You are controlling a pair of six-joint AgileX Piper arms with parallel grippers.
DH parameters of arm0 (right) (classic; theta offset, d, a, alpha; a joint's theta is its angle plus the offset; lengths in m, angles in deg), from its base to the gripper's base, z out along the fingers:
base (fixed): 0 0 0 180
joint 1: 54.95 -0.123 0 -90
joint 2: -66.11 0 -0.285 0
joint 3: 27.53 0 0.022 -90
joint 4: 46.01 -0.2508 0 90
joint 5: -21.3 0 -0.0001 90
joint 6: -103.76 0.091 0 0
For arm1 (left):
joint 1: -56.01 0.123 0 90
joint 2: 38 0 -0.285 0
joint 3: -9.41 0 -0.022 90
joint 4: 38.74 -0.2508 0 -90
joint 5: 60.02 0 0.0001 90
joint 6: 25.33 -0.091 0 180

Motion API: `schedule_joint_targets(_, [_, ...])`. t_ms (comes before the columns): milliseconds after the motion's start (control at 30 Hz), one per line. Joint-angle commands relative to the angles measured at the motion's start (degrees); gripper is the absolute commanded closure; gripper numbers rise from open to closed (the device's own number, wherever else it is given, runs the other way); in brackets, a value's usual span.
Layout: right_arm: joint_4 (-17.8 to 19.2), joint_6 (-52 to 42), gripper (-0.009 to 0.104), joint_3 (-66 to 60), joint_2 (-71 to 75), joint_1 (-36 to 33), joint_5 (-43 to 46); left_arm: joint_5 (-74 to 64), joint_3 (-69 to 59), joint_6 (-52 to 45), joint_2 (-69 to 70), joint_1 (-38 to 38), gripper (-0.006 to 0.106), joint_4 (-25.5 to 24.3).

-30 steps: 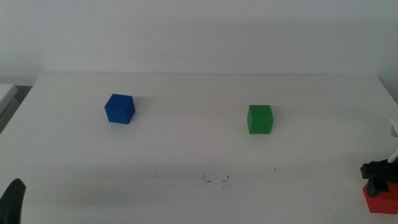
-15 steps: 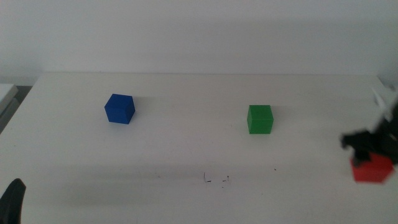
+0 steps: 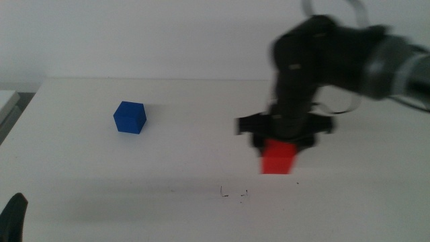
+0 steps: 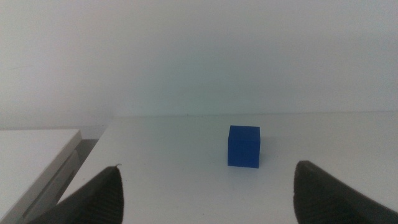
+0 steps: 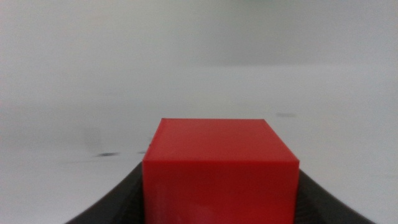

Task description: Stack red cubes first, then green, then blue cubes in a specific spot.

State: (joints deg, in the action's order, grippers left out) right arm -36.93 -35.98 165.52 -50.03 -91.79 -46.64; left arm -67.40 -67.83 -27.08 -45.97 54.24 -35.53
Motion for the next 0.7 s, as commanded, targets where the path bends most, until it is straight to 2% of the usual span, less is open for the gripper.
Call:
schedule_joint_targets(0, [-1.31,2.14,0.08,4.57,-3.64,-2.84,-1.51,0.74,0.02,0.13,0.19,0.07,0.007,0.28])
schedule_joint_targets(100, [-5.04,2.39,0.08,8.91,-7.07,-4.34,-1.39,0.74,0.02,0.13,0.19,0.07,0.007,0.28])
schedule_joint_targets(367, [-3.47,2.78,0.08,10.87,-13.05,-7.13,0.13,0.74,0.02,0.25,0.19,0.07,0.007,0.28])
schedule_joint_targets(567, [0.63,3.36,0.08,10.87,-14.31,-6.8,0.73,0.74,0.02,0.25,0.19,0.07,0.007,0.28])
schedule_joint_targets(667, [0.89,3.52,0.08,10.87,-14.31,-6.58,1.83,0.74,0.02,0.25,0.19,0.07,0.007,0.28])
